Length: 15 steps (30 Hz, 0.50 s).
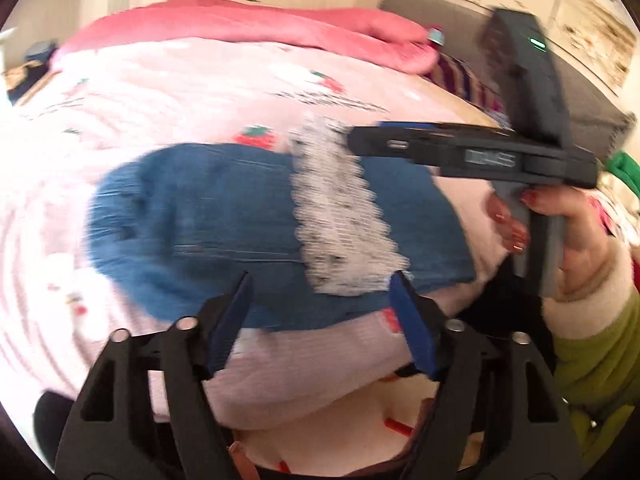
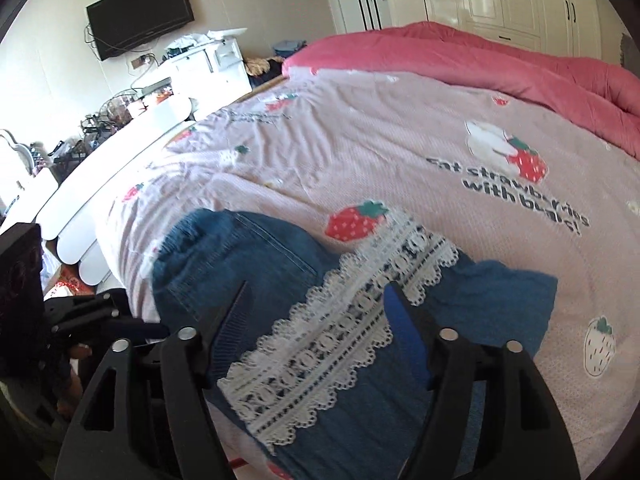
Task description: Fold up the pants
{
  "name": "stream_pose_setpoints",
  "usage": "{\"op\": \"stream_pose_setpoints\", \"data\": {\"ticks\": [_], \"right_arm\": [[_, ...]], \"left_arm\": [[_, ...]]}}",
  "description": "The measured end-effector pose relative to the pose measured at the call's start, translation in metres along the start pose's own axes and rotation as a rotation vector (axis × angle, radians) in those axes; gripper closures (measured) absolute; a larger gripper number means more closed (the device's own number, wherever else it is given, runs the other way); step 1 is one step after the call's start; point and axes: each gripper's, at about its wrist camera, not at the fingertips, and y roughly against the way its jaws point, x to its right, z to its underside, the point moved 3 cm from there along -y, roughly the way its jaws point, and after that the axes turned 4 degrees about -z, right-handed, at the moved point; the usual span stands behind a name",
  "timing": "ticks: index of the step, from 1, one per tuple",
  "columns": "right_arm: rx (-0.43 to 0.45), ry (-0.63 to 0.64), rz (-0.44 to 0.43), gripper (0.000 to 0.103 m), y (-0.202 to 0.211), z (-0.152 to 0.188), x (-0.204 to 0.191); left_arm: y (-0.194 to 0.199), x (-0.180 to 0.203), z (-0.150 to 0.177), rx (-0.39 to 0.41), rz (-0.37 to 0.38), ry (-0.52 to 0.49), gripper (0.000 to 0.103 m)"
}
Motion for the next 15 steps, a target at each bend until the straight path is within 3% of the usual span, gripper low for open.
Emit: {"op": "stream_pose_setpoints", "data": {"ticks": [7,15], "right_arm": [[-0.003,0.061,-0.041,0.023,-0.005,-0.016,-0.028],[-0.094,0.123,-0.103,0.018,-0.049,-0.033,-0.053]], "left_arm": [[0.014,-0.044,0.002,0.024,-0.122,0.115,0.016],[0.014,-0.079,0.011,0.008,-0.154,0.201,0.012]]}}
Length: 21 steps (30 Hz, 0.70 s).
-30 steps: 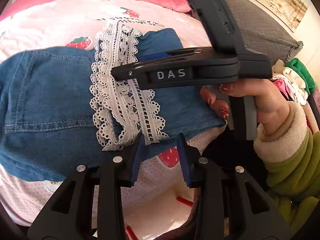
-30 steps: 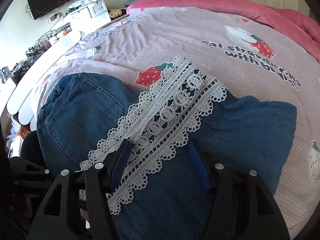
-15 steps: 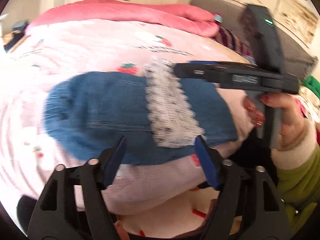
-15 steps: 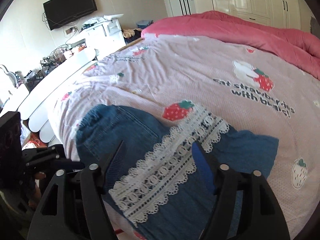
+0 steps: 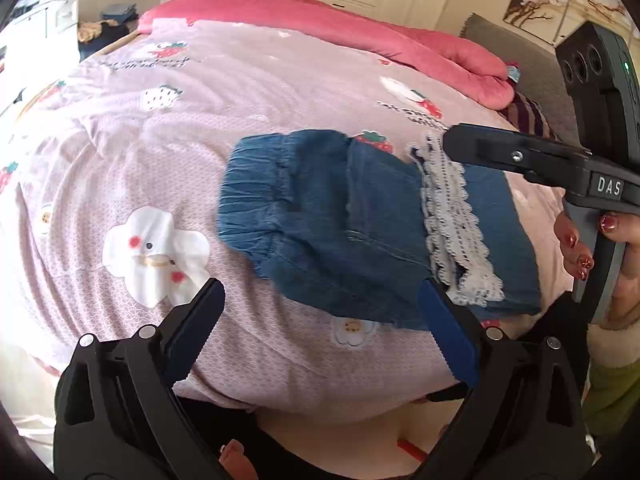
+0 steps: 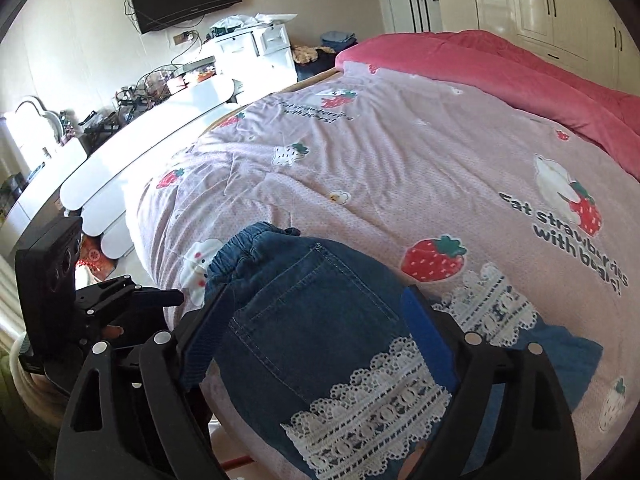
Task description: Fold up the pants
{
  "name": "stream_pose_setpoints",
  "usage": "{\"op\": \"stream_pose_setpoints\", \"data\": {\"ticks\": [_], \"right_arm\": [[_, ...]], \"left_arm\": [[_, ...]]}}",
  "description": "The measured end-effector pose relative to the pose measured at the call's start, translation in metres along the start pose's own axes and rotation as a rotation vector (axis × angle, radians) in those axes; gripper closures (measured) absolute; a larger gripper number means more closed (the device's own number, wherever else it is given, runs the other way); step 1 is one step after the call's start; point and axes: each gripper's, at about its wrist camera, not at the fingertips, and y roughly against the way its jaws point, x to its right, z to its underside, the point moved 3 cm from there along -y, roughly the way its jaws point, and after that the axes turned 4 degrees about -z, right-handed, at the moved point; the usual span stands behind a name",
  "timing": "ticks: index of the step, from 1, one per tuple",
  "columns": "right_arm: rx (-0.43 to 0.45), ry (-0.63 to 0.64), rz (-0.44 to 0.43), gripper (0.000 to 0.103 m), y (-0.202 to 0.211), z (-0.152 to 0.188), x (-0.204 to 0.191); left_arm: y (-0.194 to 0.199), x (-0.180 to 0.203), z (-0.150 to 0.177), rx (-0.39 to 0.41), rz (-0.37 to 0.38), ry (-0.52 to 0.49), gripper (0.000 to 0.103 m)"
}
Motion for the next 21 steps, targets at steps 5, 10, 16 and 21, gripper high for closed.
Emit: {"op": "stream_pose_setpoints", "data": {"ticks": [5,10,16,21], "right_arm": [[-0.081,0.031,-0.034,0.018,-0.039,-0.017,-0.004],[-0.176,0.071,-0.064,0.018,-0.083,-0.036,-0.009],[-0.292,0.044,-0.15,0.048,-0.129,-0.037,-0.012],[-0.243,0.036,-0.171,0.07,-0.115,-0.036,-0.015]], "left_arm": [[-0.01,-0.009,0.0,-0.01,0.017,0.03,0.011],[-0.018,-0.011,-0.001,-0.016,0.046,0.053,0.011],[-0.028,-0.014,-0.001,-0.033,0.081,0.085,0.011],[-0.037,-0.019,-0.003,-0.049,0.12,0.131,0.011]]}}
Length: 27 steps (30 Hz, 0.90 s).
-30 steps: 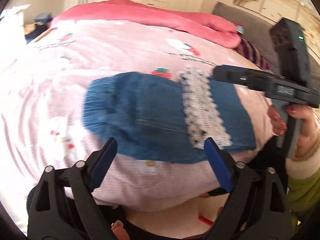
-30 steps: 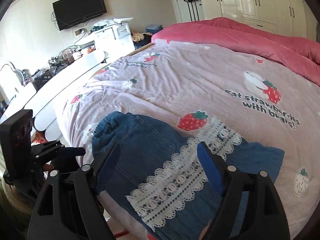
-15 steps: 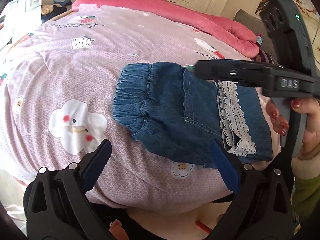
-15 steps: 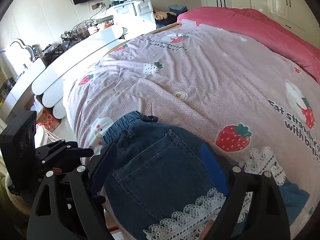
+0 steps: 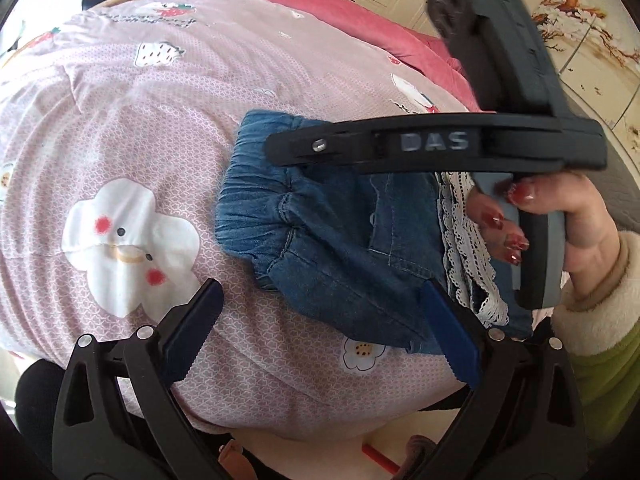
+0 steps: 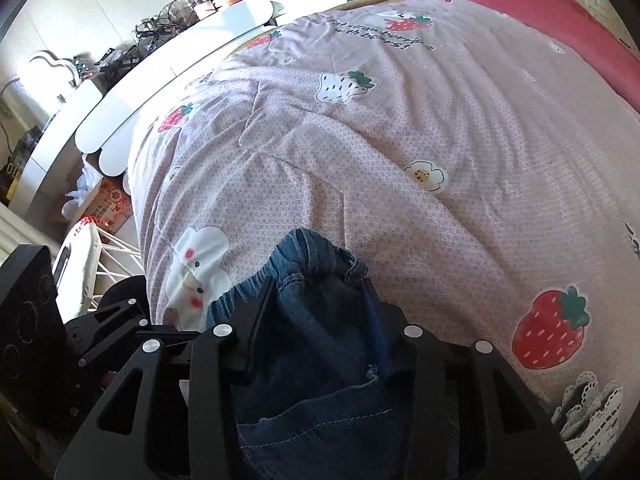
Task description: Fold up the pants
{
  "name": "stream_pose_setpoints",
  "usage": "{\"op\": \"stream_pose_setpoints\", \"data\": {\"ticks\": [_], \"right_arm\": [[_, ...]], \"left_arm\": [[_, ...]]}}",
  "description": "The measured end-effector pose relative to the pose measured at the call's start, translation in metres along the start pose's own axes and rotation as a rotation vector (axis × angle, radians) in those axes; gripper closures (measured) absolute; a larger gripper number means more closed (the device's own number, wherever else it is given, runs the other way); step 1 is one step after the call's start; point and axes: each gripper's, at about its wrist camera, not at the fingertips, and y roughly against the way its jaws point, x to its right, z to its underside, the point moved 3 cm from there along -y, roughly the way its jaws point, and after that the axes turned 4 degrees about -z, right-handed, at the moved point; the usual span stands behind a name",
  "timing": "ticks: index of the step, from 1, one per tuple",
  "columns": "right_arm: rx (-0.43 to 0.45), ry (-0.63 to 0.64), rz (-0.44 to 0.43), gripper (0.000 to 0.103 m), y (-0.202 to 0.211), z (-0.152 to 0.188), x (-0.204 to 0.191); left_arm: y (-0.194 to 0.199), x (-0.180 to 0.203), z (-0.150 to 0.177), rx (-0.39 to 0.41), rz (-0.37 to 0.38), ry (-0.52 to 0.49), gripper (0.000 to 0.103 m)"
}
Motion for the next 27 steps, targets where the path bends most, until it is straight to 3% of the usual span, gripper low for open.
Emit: {"op": "stream_pose_setpoints", "data": {"ticks": [7,10,14,22,27], "right_arm": [[0.156,-0.017,-0.118,0.072,0.07,0.01,-0.001],[0.206,0.0,-0.116,0.072,0.096,0.017,-0.001],[0.291,-0.002,-0.117,0.072,0.14,0.04,0.013],[0.448,-0.026,-0.081,0.077,0.213,0.099,0.051],[0.437,-0.106,-0.054,0.076,0.217,0.131,0.075]], "left_arm": [[0.004,0.004,-0.012,0.028,0.127,0.063,0.015],[0.011,0.018,-0.022,0.043,0.189,0.065,0.044],[0.024,0.049,-0.032,0.075,0.213,-0.01,0.059],[0.008,0.126,-0.03,0.024,0.232,-0.188,0.059],[-0.019,0.16,-0.018,-0.019,0.207,-0.267,0.059]]}}
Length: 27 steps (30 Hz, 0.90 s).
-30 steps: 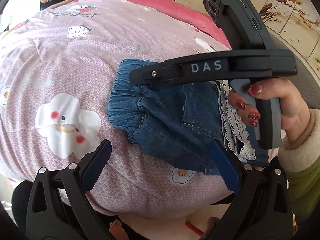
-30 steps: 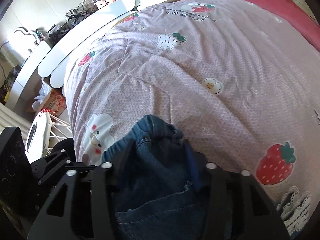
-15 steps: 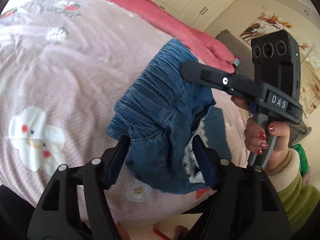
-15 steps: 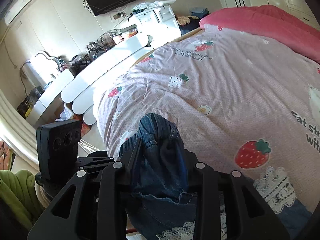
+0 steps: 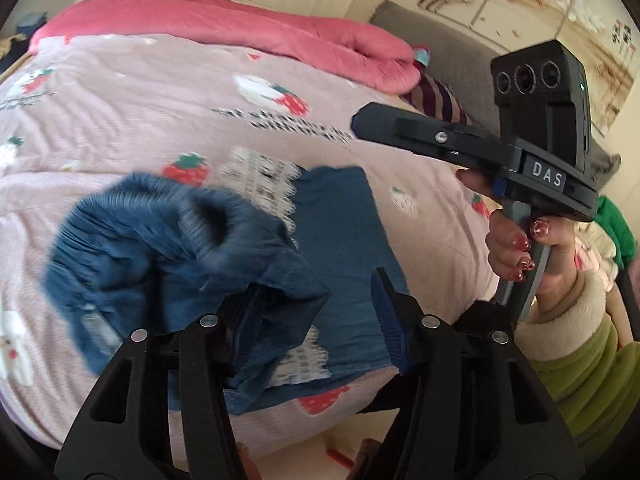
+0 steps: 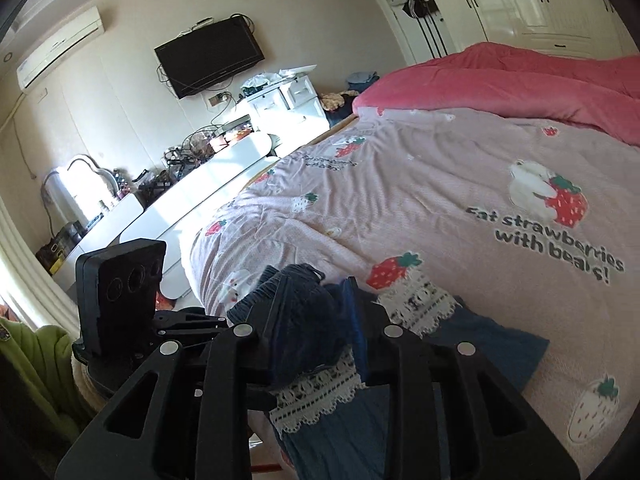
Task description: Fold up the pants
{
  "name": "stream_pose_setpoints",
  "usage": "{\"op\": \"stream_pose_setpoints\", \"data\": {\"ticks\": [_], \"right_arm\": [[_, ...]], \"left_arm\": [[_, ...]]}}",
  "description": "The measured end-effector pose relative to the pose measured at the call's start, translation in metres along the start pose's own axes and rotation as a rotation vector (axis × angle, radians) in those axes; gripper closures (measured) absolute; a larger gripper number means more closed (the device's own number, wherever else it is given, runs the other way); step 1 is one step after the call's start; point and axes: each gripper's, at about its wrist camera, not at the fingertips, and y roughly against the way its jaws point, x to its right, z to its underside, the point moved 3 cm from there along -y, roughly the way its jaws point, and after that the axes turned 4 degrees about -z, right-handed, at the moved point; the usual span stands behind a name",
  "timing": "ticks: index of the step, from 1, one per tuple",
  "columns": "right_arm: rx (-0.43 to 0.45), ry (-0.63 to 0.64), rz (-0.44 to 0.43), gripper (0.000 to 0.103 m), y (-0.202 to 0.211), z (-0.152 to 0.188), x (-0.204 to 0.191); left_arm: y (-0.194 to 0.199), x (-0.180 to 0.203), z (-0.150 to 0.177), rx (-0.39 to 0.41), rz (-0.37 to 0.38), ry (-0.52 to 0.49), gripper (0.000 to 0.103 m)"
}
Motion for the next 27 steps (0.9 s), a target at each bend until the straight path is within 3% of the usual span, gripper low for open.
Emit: {"op": "stream_pose_setpoints", "data": {"ticks": [3,9,12,20,27], "right_arm": [[-0.027,-0.014,0.034,0.073,-0.003,0.004,0.003],[-0.082,-0.041,0.158,0.055,-0.004,-0.013,0.021],[-0.159,-0.026,0.137,0.037,-0.016,-0.014,0.016],[-0.338,0.045,0.135,0.034,-0.09,-0.033,-0.006],[-0.392,0.058,0.111,0.033,-0.137,-0.053,-0.022]], "left_arm": [[-0.012,0.013,0.005,-0.021,0.0,-0.006,0.059],[-0.027,0.034,0.004,-0.014,0.024,-0.018,0.059],[-0.034,0.035,0.009,-0.028,0.06,-0.019,0.05],[-0.022,0.025,0.029,-0.004,0.101,0.003,0.048],[-0.008,0.017,0.035,0.02,0.135,-0.005,0.032]]}}
